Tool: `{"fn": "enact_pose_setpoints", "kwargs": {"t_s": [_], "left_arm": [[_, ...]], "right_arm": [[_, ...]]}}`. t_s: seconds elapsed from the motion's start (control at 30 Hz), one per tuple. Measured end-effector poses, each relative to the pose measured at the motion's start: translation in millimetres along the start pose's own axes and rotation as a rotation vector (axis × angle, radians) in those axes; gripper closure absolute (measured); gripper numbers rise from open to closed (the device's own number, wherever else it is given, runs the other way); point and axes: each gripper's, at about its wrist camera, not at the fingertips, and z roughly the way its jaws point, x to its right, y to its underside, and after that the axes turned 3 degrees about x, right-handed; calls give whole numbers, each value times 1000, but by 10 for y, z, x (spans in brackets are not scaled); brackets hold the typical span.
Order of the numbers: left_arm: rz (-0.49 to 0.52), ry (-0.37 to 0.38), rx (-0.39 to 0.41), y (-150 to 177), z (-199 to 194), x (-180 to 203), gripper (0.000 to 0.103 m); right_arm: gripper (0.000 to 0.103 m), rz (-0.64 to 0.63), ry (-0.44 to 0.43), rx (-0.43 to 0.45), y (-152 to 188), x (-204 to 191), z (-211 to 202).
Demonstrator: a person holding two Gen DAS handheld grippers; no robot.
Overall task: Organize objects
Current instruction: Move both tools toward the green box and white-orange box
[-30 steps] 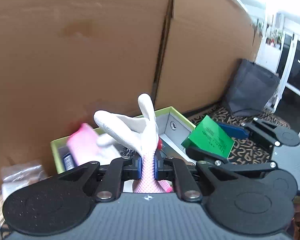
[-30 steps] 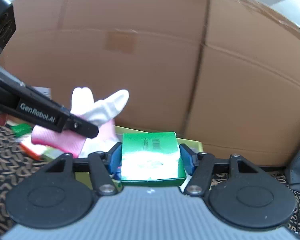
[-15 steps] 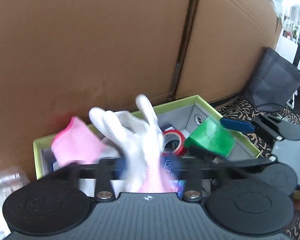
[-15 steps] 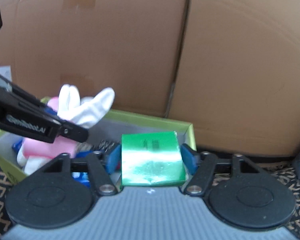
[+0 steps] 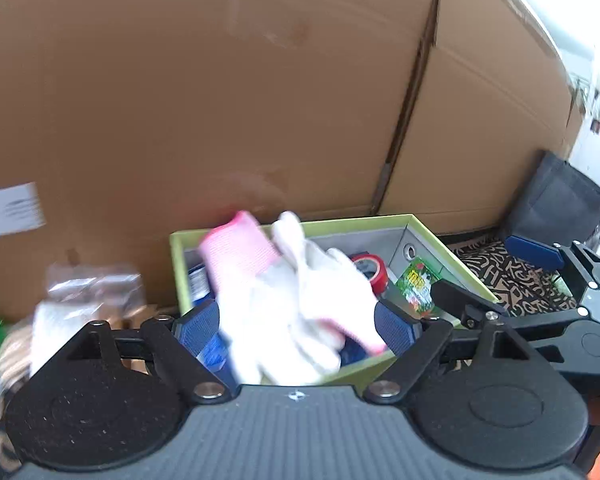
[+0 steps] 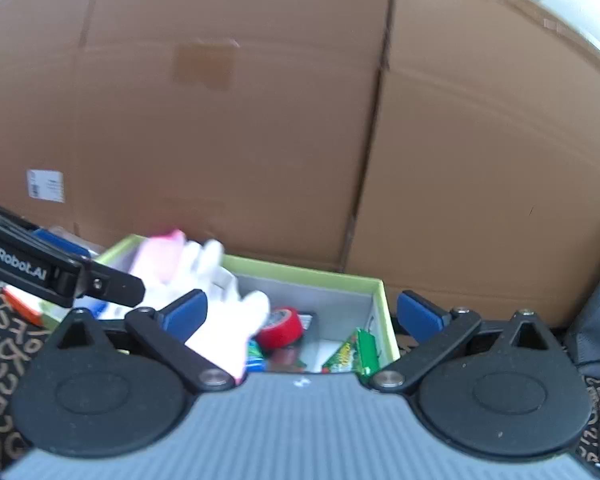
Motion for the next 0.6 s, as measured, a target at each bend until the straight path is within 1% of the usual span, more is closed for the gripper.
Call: {"fn": "enact_pose_setpoints", "kwargs": {"t_s": [0.07,0.17,0.27,0.37,0.47,0.53,0.6], "left_arm": [[-13,-13,10,115,-214,-74,15],[-43,-64,17,343,-501,-238,14],[-99,-121,13,583,-693,-452,14],[-156,-173,-10,795,-849,-689,14],[-171,-243,-13,946,-1023,-919,14],[-193,-289,-7,1000,-1102,-1093,14],[-225,-307,-1,1006,-1178,-1277,14]], "right_arm": [[0,13,-32,12,13,-112,-127],[0,39,-91,20,83,-318,-283],[0,49,-145,0,176,-550,-373],[0,79,-215,-47,302,-793,-379],[0,121,-303,-114,397,-1058,-278],[0,110,-334,-151,419,-1283,-206],[0,78,-363,-159,387,-1512,-133]]}}
